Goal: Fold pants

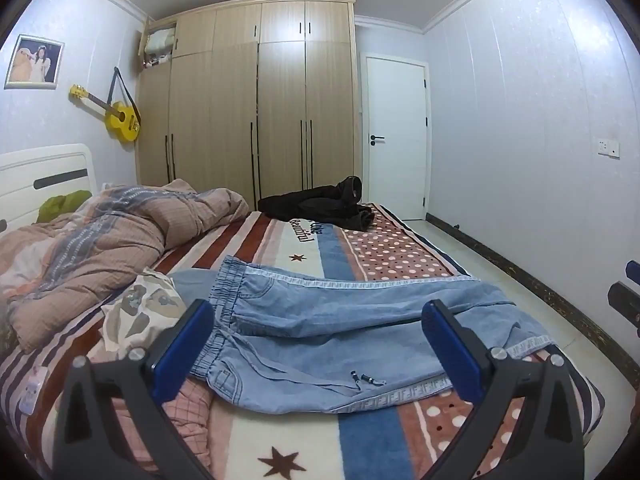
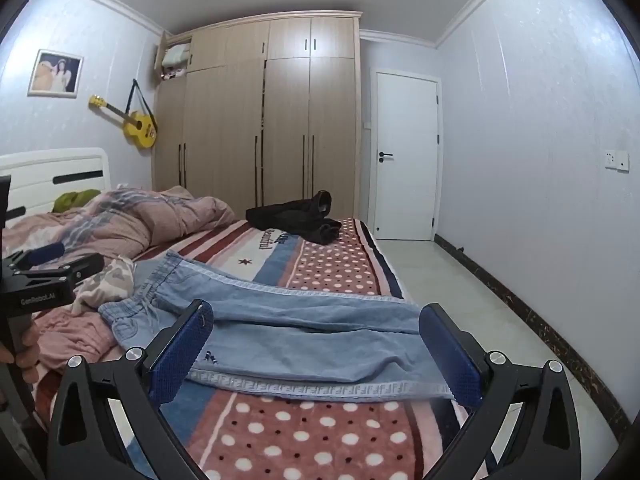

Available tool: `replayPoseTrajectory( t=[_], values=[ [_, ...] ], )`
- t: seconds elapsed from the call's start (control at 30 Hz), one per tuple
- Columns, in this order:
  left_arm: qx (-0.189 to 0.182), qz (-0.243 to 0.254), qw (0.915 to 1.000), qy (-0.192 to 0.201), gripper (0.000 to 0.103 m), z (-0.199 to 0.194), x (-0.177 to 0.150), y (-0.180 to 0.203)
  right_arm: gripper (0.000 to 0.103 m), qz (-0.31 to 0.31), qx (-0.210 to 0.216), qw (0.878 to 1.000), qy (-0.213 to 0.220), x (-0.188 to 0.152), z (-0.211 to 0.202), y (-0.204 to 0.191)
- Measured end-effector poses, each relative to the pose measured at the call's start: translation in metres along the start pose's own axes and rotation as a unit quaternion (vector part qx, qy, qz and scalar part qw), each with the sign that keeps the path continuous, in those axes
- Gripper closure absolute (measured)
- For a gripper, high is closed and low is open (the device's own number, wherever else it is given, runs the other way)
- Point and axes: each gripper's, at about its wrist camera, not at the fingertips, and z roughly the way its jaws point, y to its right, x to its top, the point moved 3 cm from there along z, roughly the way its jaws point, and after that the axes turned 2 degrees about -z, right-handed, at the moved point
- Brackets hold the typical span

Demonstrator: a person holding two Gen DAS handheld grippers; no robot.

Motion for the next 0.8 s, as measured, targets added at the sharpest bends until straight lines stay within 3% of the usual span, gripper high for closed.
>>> replayPoseTrajectory(
  t=[0.8],
  values=[
    [0.005,-0.002,1.0,-0.002,0.001,-0.0047,-0.0003,-0.0014,0.0,0.009,-0.003,1.0,-0.002,-0.0011,-0.0085,0.0062]
  ],
)
